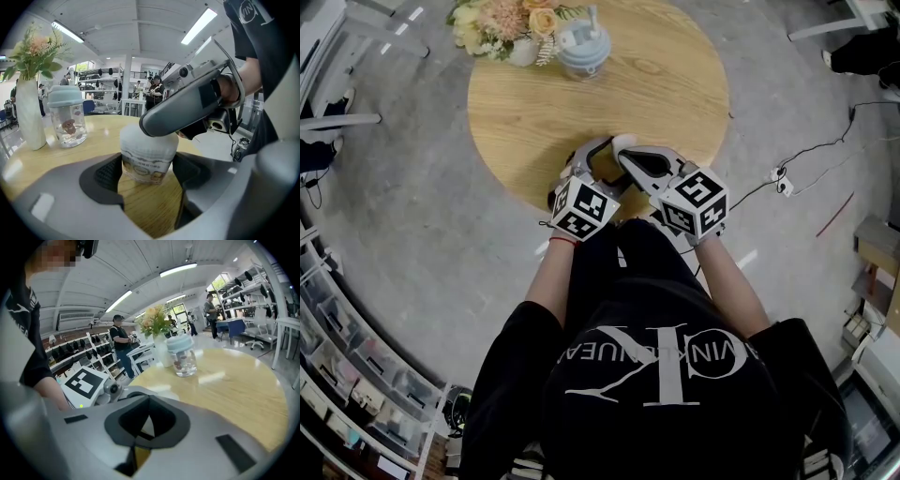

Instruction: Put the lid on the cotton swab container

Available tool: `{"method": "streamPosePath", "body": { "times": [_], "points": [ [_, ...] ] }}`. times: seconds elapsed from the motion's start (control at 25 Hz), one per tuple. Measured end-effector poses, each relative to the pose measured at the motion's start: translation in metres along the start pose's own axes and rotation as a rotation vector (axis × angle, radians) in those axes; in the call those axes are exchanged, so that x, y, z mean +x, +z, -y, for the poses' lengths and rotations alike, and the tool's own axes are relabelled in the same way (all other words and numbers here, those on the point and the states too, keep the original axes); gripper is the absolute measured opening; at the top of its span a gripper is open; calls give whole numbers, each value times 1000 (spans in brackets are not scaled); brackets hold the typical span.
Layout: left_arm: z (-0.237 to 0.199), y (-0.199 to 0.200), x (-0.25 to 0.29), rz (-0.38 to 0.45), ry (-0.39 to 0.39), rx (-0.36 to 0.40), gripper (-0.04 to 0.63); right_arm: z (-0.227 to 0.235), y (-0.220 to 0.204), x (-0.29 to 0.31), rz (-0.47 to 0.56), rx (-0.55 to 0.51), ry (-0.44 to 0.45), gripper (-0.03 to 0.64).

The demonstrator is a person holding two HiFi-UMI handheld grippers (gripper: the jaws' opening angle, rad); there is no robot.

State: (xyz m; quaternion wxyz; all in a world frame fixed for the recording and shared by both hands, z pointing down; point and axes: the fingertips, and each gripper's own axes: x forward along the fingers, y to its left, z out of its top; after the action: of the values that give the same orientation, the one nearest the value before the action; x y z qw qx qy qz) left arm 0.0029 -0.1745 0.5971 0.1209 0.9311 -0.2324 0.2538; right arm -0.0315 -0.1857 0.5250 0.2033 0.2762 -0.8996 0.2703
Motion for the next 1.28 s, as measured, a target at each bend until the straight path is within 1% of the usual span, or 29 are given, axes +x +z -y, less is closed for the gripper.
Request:
{"method": "streamPosePath", "body": {
  "times": [0.2,0.32,0.44,0.52,0.56,0.64,0.72,0.8,0.84,0.92,1.0,1.16,1.28],
  "points": [
    [0,1,-3,8,8,-10,342,0,1,-1,14,1,-6,14],
    [0,-4,-11,18,17,-37,342,0,0,-2,31,8,7,15],
    [0,-11,-23,25,23,-69,339,0,4,-4,76,17,30,17],
    [-2,-10,-34,45,32,-83,300,-1,10,-8,116,8,36,17],
    [-2,-8,-40,63,34,-96,271,0,13,-10,133,3,34,17],
    [-2,-4,-53,108,45,-146,200,3,17,-16,153,-2,22,17],
    [-5,0,-67,149,79,-194,123,7,20,-24,165,-9,5,17],
    [-13,3,-79,176,136,-211,56,11,26,-32,184,-22,-12,17],
    [-17,5,-85,185,167,-215,38,13,29,-35,195,-28,-19,17],
    [-26,10,-95,202,229,-223,15,16,35,-42,218,-41,-34,17],
    [-33,17,-104,228,280,-230,11,18,40,-50,243,-52,-47,17],
    [-47,38,-124,316,363,-253,11,19,53,-63,302,-84,-74,15],
    [-54,55,-141,368,428,-237,11,15,67,-76,361,-129,-95,15]
  ]
}}
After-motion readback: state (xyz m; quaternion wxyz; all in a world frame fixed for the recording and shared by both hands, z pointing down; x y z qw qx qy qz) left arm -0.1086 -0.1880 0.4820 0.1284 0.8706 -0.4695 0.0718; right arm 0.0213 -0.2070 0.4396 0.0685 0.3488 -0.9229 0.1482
